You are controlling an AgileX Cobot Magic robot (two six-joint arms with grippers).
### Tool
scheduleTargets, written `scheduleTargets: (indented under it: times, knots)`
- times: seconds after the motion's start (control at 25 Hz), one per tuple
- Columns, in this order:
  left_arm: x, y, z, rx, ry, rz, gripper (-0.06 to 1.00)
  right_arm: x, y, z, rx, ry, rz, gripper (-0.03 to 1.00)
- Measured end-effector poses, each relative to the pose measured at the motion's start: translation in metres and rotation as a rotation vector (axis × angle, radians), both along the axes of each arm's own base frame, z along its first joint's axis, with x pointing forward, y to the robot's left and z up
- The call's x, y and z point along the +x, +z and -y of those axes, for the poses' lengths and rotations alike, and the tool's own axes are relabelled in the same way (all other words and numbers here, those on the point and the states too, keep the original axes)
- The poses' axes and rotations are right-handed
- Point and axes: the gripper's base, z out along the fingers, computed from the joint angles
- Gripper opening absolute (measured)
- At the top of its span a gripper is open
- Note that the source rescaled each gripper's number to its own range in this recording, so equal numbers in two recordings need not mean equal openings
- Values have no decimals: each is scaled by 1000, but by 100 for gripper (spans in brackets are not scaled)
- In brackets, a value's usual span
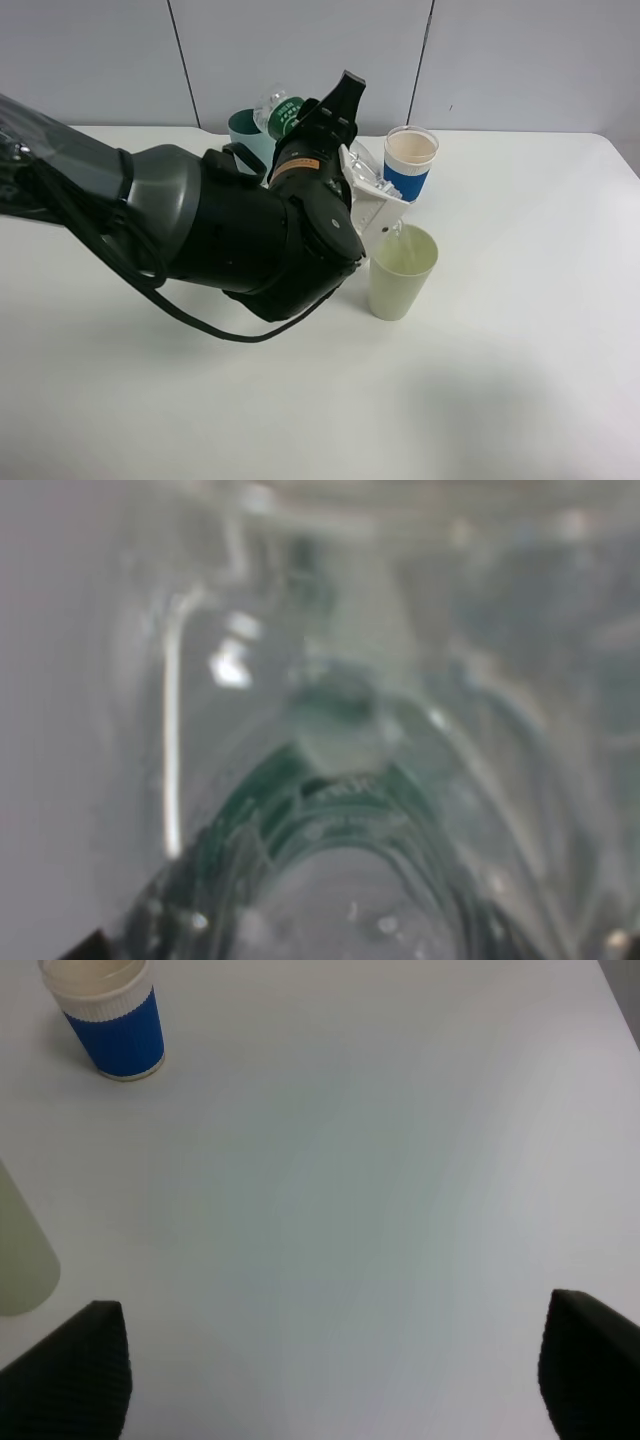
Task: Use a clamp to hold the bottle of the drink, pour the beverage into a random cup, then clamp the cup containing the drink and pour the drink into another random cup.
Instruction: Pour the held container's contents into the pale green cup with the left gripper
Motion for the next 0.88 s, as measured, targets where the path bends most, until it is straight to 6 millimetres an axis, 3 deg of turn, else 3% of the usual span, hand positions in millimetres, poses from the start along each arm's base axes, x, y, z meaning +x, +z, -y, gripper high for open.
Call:
scheduleTargets:
  times: [0.88]
  knots:
    - [2,10,9,122,-117,107,3,0,0,0,0,0,0,51]
